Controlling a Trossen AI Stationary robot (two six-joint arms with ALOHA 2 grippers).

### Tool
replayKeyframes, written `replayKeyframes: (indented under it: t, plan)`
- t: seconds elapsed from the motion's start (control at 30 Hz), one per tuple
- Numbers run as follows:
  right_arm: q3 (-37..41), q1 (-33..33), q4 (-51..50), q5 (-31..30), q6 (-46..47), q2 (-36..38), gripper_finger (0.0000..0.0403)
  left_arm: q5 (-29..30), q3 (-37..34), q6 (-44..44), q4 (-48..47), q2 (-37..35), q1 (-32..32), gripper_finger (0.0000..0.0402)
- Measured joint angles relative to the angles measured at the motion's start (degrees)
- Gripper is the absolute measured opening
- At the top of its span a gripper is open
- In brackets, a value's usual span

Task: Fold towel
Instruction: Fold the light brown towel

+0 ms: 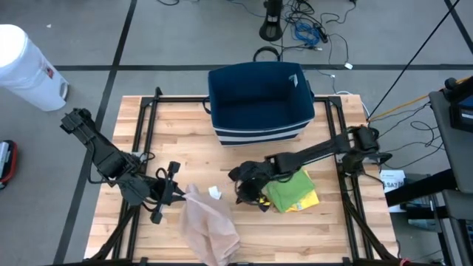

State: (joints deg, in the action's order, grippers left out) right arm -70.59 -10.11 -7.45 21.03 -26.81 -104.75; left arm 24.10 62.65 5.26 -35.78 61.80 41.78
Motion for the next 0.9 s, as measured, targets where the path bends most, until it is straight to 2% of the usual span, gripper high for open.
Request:
replayKeyframes:
  t: [0.13,0.27,0.37,0.67,0.77,0.9]
  plan:
    - [0.0,-0.2,-4.9,-0.8,2.1,6.0,0.0000,0.0,0.0,0.5,-1.3,0.0,0.0,0.0000]
    - [0.0,0.3,-3.2,0.4,3.8,7.2,0.0010,0.0,0.0,0.6,-1.2,0.0,0.0,0.0000]
    - [0.0,0.3,3.2,0.4,2.5,7.0,0.0040,0.0,0.0,0.3,-1.2,0.0,0.0,0.0000]
    - [0.0,1.2,25.3,0.3,2.2,5.3,0.0178,-1.1,0.0,0.3,-1.1,0.3,-2.1,0.0000]
    - [0.0,1.9,30.9,1.5,2.6,4.5,0.0198,-2.9,0.0,-1.2,-1.1,1.2,-3.8,0.0000]
    - [-0.2,2.4,35.2,4.6,5.0,3.1,0.0196,-6.5,0.0,-3.3,-1.0,3.3,-7.7,0.0000]
